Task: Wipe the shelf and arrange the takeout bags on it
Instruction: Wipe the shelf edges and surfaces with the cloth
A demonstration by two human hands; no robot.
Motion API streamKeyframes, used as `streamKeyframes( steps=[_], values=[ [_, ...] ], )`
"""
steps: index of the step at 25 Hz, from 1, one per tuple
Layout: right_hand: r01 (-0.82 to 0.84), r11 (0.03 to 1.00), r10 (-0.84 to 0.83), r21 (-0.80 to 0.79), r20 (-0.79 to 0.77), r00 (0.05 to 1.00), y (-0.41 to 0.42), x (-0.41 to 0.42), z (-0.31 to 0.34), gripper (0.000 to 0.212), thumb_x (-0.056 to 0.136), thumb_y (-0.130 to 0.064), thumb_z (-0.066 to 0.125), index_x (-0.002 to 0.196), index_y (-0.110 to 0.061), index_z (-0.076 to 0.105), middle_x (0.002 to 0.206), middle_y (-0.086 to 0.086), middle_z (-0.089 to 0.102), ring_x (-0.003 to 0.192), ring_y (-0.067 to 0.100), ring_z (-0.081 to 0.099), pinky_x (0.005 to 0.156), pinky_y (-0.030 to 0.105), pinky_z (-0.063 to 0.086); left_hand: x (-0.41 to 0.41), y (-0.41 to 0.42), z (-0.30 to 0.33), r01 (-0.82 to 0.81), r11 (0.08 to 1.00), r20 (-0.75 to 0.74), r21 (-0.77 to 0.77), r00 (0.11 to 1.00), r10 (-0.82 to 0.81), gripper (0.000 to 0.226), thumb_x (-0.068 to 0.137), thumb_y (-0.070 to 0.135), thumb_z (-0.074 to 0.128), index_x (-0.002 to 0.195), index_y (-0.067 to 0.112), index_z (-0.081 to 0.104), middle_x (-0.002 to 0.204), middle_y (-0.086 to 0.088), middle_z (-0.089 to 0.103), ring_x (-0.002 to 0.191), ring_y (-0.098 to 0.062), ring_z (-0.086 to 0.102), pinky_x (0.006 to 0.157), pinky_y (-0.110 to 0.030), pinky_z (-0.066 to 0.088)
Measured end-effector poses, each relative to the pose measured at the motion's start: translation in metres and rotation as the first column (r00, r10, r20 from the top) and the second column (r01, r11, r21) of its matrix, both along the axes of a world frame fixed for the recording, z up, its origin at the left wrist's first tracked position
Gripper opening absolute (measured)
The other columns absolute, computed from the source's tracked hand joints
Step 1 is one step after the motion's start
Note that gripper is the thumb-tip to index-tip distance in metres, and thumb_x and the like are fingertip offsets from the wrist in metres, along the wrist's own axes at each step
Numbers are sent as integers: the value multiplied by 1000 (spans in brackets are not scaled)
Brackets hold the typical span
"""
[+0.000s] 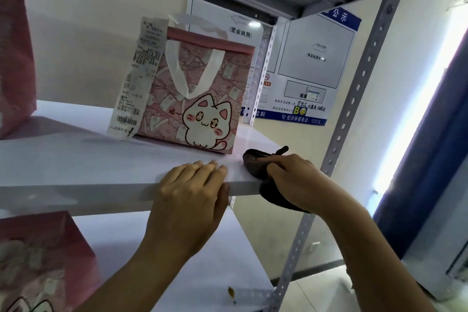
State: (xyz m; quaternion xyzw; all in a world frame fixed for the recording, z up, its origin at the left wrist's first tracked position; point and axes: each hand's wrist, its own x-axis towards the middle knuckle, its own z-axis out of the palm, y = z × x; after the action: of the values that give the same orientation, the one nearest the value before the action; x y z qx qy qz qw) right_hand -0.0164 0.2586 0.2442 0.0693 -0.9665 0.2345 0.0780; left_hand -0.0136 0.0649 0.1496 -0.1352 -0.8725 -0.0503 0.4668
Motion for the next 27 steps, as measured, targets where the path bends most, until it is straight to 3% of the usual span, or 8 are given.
streamKeyframes(
  steps=[2,6,9,13,17,21,24,27],
  values=[
    [35,997,-31,-67,49,998,5,-11,7,35,103,-26,39,116,-30,71,111,3,67,97,20,60,92,34,47,-1,0,0,-2,1000,-9,8,1000,2,38,97,40,48,121,20,71,120,-1,72,111,-21,68,97,-39,49],
    [101,993,-95,-62,90,991,4,-50,17,30,104,-27,40,108,-21,69,103,4,65,84,14,56,73,28,40,-1,3,1,-14,1000,-3,10,1000,14,39,97,39,46,121,21,71,119,-1,73,109,-21,68,96,-40,50],
    [100,995,-98,-16,74,992,-2,-53,15,28,102,-27,40,104,-20,67,110,9,65,96,25,58,89,38,45,0,-1,1,4,1000,-9,-10,1000,-4,38,96,38,48,121,21,70,119,-1,73,109,-22,68,95,-40,50],
    [-52,998,55,-45,51,997,-9,-22,1,38,103,-24,38,129,-32,65,114,-1,63,106,21,57,100,36,44,0,2,-1,-22,1000,-47,1,999,22,36,96,37,51,121,21,71,118,-2,73,108,-22,69,95,-39,50],
    [36,997,-33,-74,43,999,3,-27,6,32,104,-26,39,113,-19,69,99,0,63,97,22,57,88,33,42,-3,1,-1,-7,1000,-48,5,999,7,36,96,37,50,119,21,71,119,-1,73,109,-22,68,95,-39,48],
    [205,977,-203,-53,40,978,12,-56,10,37,103,-28,38,117,-8,65,115,14,65,96,27,56,86,36,43,-2,2,-1,-13,1000,-28,13,1000,14,38,98,38,46,121,21,71,121,1,72,110,-21,67,97,-39,48],
    [179,983,-180,32,23,983,5,-58,11,40,105,-27,34,122,-5,63,123,16,61,104,31,55,90,35,41,0,2,1,-17,1000,-4,25,1000,17,38,97,39,46,122,22,70,121,1,72,111,-20,67,98,-39,48],
    [89,996,-90,-26,-3,996,3,-35,7,37,103,-25,38,125,-18,67,120,11,64,106,30,58,97,39,46,1,3,-1,-13,1000,-21,24,1000,14,37,97,38,47,121,21,71,120,1,72,111,-21,67,98,-38,47]
  ],
)
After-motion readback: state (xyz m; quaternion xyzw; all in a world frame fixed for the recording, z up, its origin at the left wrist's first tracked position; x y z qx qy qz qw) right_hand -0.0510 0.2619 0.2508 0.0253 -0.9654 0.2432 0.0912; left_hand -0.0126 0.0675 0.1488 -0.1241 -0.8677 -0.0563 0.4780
